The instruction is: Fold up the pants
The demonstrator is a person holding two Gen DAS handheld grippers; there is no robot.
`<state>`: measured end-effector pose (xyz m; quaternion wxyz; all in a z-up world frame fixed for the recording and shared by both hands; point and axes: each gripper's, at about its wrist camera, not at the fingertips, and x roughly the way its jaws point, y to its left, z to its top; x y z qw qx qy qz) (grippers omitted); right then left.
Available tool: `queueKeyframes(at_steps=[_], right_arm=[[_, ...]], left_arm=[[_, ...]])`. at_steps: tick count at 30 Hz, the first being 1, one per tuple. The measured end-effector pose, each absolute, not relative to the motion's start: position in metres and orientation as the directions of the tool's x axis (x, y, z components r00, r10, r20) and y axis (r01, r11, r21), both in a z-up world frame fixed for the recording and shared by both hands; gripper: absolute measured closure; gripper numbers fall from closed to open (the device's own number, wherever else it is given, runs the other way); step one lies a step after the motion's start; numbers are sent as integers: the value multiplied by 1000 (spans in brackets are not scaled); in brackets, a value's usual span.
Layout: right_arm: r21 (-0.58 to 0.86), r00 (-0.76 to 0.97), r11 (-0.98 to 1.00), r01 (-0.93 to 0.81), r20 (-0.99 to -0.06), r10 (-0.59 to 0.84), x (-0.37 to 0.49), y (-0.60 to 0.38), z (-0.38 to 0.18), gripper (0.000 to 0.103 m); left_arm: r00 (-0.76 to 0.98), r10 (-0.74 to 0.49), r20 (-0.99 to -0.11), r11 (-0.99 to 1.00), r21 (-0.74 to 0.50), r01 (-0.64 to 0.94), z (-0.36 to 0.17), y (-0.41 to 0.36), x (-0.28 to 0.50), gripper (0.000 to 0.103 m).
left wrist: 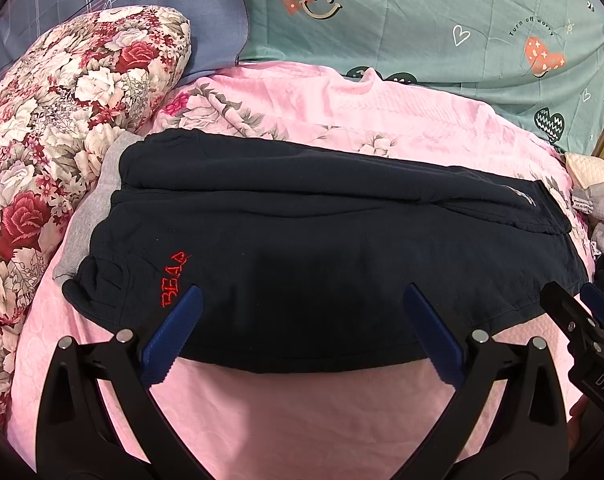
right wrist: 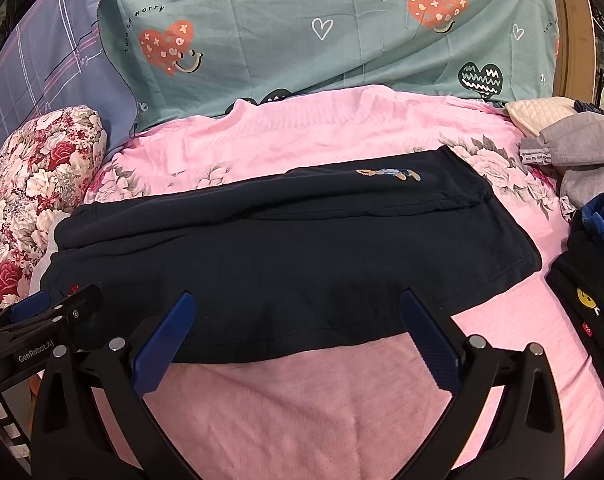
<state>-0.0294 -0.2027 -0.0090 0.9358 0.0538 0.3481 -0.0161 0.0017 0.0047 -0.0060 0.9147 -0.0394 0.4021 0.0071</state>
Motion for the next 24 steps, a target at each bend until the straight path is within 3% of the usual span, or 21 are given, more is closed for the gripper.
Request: queueKeyframes(at_steps=[24], right_arm=[[86, 756, 994, 70, -655, 3, -29, -203, -8, 1]], left_arm=[[675, -16, -738, 997, -64, -46, -7, 6, 3, 2]])
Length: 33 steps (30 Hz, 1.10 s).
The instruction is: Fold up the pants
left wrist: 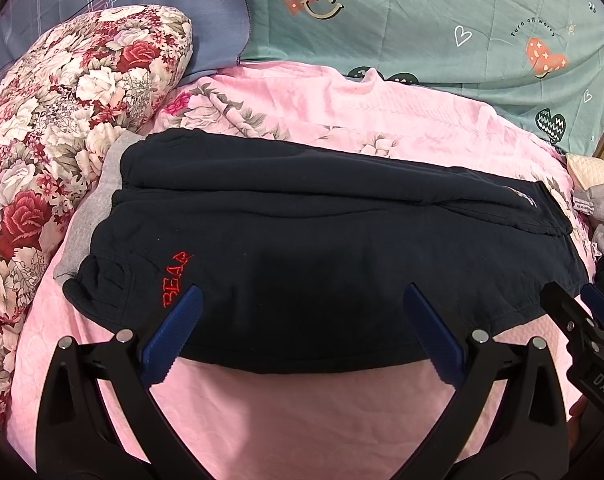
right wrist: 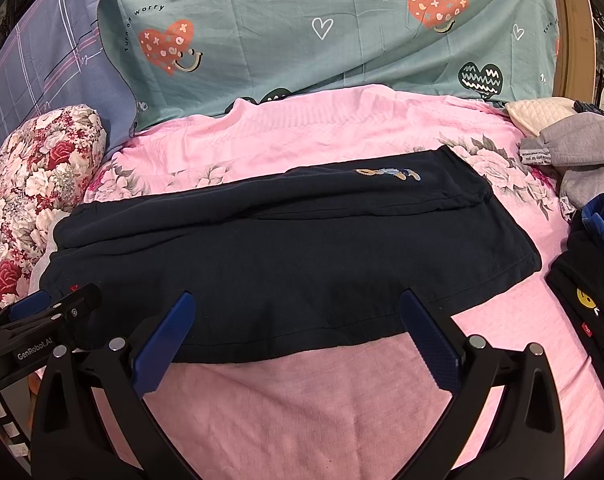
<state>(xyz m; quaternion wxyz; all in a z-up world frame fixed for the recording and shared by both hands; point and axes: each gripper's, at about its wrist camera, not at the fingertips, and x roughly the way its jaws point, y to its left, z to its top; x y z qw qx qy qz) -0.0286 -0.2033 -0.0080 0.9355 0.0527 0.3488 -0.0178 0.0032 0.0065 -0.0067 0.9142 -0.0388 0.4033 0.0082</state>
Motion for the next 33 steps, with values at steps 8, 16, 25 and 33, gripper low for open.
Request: queueKeyframes(at_steps=[8, 16, 25, 33], right_arm=[[14, 781, 994, 110, -620, -78, -18, -203, -17, 1], [52, 798, 995, 88, -602, -40, -17, -209, -12, 1], [103, 804, 988, 112, -593, -29, -20, -221, -11, 1], [138, 818, 987, 84, -575, 11, -23, -226, -3, 1]], left_arm=[[594, 66, -802, 991, -20, -136, -32, 23, 26, 2], [541, 69, -838, 968, -74, -238, -24, 111, -4, 2], [462, -140, -876, 899, -308, -312, -46, 182, 6, 30], [459, -167, -873, 872, -348, -345, -57, 203, 20, 50]])
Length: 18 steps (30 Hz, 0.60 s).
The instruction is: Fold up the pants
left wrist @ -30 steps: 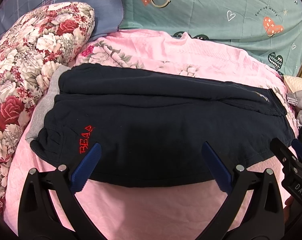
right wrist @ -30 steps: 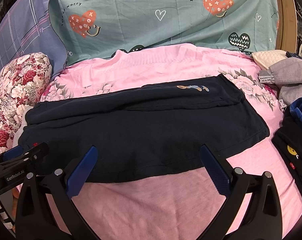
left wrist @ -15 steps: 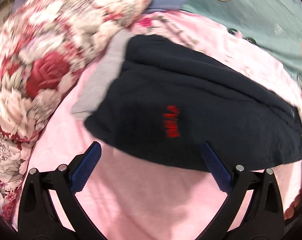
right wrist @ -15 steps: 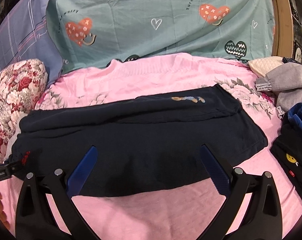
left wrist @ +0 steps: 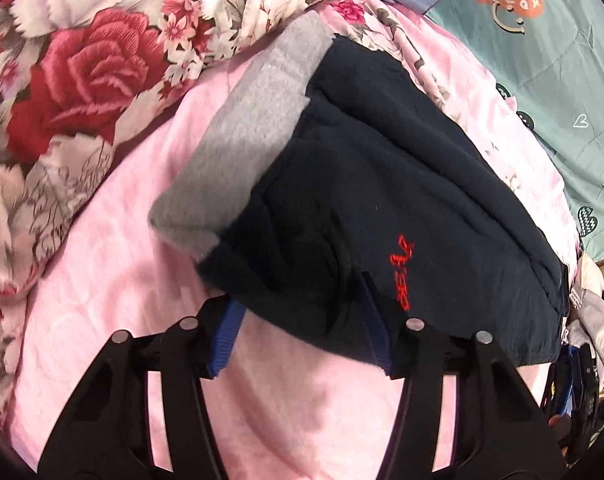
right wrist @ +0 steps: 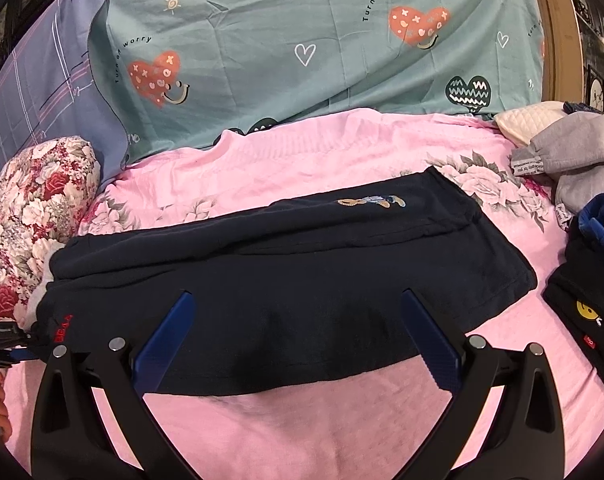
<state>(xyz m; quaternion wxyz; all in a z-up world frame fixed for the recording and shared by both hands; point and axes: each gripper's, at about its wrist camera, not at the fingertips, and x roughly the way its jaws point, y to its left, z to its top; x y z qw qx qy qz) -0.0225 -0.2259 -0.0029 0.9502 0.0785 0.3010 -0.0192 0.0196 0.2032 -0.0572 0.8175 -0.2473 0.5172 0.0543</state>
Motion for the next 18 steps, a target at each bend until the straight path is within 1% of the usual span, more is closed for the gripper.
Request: queueKeyframes(at_steps=[1, 4, 5, 6, 9, 11, 12, 16, 18], right_arm=[[155, 818, 985, 78, -575, 26, -23, -228, -1, 1], [206, 821, 976, 72, -569, 59, -25, -233, 2, 1], [217, 822, 973, 72, -566, 65, -26, -235, 3, 1], [226, 824, 972, 72, -563, 70, -26, -236, 4, 1], [231, 832, 970, 76, -551, 66, -28, -240, 6, 1], [189, 824, 976, 108, -566, 19, -26, -242, 6, 1], [168, 817, 978, 122, -576, -3, -25, -244, 5, 1], [45, 763, 974, 220, -630, -144, -18, -270, 8, 1], [8, 737, 957, 290, -640, -218, -21, -296, 11, 1]], left_arm=[[460, -167, -872, 870, -349, -347, -58, 205, 23, 54], [457, -191, -869, 846, -382, -373, -59, 212, 34, 57], [456, -177, -872, 836, -378, -397, -59, 215, 36, 76], [446, -142, -884, 835, -349, -425, -59, 216, 38, 89], [459, -98, -883, 837, -322, -442, -54, 211, 34, 95], [473, -14, -881, 868, -246, -431, -43, 198, 28, 96], [480, 7, -877, 875, -227, -427, -40, 194, 26, 96], [505, 31, -863, 887, -209, -412, -30, 186, 22, 96], [507, 25, -861, 886, -216, -410, -30, 187, 20, 96]])
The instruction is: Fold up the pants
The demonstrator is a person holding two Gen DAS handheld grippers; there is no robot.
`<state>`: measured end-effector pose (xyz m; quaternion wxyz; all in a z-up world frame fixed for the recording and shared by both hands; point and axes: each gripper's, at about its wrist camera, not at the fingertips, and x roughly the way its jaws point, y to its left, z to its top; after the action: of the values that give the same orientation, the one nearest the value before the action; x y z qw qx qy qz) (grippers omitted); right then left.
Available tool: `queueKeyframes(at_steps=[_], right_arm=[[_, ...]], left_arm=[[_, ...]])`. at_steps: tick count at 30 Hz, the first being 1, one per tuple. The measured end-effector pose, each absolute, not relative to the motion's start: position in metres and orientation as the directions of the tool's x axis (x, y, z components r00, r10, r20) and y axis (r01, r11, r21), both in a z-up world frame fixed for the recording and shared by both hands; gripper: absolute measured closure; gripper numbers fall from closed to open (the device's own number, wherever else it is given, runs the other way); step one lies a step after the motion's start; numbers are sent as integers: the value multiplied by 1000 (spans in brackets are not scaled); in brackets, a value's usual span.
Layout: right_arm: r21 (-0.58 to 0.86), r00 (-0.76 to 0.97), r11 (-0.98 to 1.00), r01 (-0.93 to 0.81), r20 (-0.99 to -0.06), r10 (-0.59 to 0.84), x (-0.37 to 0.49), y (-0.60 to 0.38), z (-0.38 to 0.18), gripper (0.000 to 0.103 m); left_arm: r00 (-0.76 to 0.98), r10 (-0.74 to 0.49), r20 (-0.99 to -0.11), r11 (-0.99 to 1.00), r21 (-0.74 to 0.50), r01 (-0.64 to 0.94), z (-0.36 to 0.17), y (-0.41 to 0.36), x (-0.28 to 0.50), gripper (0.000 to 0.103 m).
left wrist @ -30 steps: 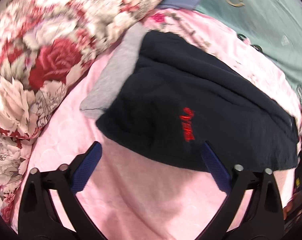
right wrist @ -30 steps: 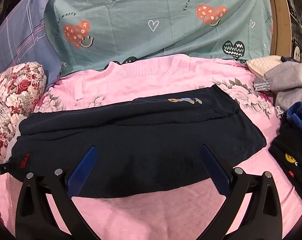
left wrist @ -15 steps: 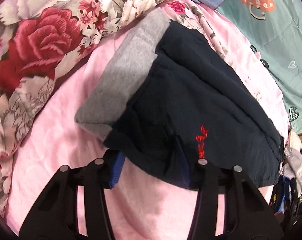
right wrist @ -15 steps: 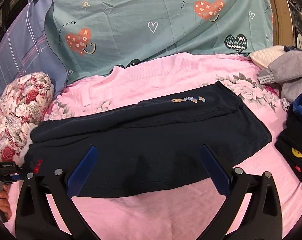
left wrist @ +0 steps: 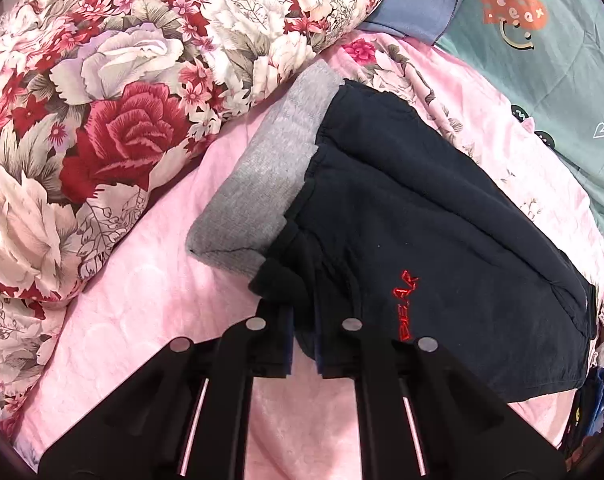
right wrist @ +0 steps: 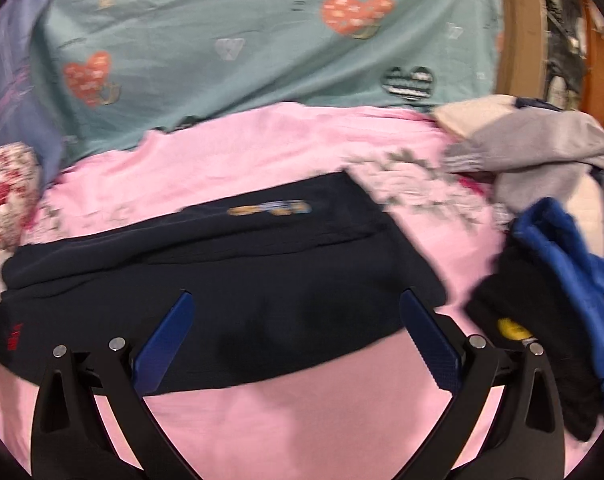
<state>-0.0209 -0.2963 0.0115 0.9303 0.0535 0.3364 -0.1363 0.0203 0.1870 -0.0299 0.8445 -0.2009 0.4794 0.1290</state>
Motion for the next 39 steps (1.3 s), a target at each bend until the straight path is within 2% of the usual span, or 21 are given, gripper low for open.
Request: queueKeyframes(at_steps=[3, 4, 5, 7, 12, 14, 15, 18, 19, 20, 26, 30, 33, 35, 36, 37, 38, 39], right_arm=[[-9, 669, 929, 370, -691, -273, -27, -353, 8, 1], [-7, 646, 925, 381, -713, -272, -27, -365, 3, 5], [-6, 617, 922, 388, -741, -264, -24, -376, -3, 14], [40, 571, 925, 378, -796, -199, -16, -395, -19, 22], [94, 514, 901, 424, -844, -154, 10, -417, -49, 22], [100, 485, 890, 444, -862, -145, 21, -421, -60, 30], [105, 481, 885, 454, -865, -144, 24, -421, -61, 31], [97, 502, 890, 446, -850, -159, 34, -418, -60, 62], [119, 512, 891, 439, -847, -139, 37, -419, -59, 85], [156, 527, 890, 427, -844, -105, 38, -420, -58, 88], [152, 651, 921, 360, -748, -131, 3, -411, -7, 90], [123, 661, 935, 332, -737, -138, -37, -405, 16, 90], [157, 660, 935, 319, -745, -100, -68, -412, 16, 90], [157, 632, 933, 324, -770, -90, -83, -417, 3, 89], [141, 604, 935, 325, -792, -90, -87, -418, -5, 88], [91, 552, 938, 335, -826, -117, -88, -419, -20, 80], [31, 508, 936, 350, -846, -163, -90, -419, -28, 61], [-98, 457, 918, 384, -844, -281, -91, -418, -35, 57]], left_arm=[[499, 23, -866, 886, -213, -412, -34, 187, 20, 96], [493, 22, -870, 884, -214, -416, -36, 186, 22, 96], [487, 16, -873, 881, -218, -420, -38, 187, 23, 96], [480, 11, -877, 878, -220, -424, -42, 188, 23, 96], [462, -3, -887, 875, -226, -429, -50, 190, 25, 95], [458, -4, -889, 872, -227, -433, -53, 189, 27, 95], [462, 8, -887, 875, -217, -432, -53, 188, 29, 95], [453, 56, -890, 888, -163, -430, -51, 179, 34, 96], [454, 62, -889, 888, -159, -431, -49, 179, 34, 96], [471, 53, -881, 889, -173, -424, -45, 180, 33, 97], [560, 7, -828, 885, -256, -389, -8, 195, 3, 97], [579, 15, -815, 878, -266, -398, 6, 207, -33, 97], [555, -6, -832, 880, -268, -392, -4, 210, -59, 95], [500, 7, -866, 894, -218, -391, -22, 206, -69, 84], [470, 12, -883, 896, -199, -397, -31, 207, -70, 83], [452, 10, -892, 894, -194, -403, -37, 210, -73, 76], [441, 40, -897, 887, -171, -429, -39, 214, -77, 55], [445, 105, -889, 877, -129, -463, -34, 218, -83, 46]])
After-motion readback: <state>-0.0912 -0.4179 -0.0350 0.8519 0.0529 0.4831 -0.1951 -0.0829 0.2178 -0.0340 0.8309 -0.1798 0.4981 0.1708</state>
